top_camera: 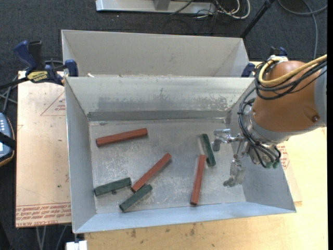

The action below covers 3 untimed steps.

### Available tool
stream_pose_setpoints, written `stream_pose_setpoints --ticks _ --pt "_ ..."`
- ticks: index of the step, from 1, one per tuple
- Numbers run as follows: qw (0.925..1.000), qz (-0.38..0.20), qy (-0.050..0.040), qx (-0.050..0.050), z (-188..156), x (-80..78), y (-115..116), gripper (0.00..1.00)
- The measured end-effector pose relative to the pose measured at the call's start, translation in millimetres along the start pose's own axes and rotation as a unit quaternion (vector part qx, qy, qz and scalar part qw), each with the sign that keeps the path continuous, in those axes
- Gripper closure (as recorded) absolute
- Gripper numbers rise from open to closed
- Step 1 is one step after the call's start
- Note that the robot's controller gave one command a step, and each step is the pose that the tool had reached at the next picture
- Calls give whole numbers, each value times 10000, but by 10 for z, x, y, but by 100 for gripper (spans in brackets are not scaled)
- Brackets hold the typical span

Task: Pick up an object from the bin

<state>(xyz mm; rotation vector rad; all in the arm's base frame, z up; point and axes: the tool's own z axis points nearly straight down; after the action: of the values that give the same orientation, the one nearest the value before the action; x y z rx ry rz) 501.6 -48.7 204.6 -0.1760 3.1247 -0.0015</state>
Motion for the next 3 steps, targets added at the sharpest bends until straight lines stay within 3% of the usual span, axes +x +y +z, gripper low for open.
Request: stream_pose_setpoints --ticks 1,2,3 --pt "9999 -151 28 -1 655 -82 55 0" --pt "9999 -27 96 -26 874 -204 52 0" --pt "9989 -464 52 -18 1346 -461 210 100"
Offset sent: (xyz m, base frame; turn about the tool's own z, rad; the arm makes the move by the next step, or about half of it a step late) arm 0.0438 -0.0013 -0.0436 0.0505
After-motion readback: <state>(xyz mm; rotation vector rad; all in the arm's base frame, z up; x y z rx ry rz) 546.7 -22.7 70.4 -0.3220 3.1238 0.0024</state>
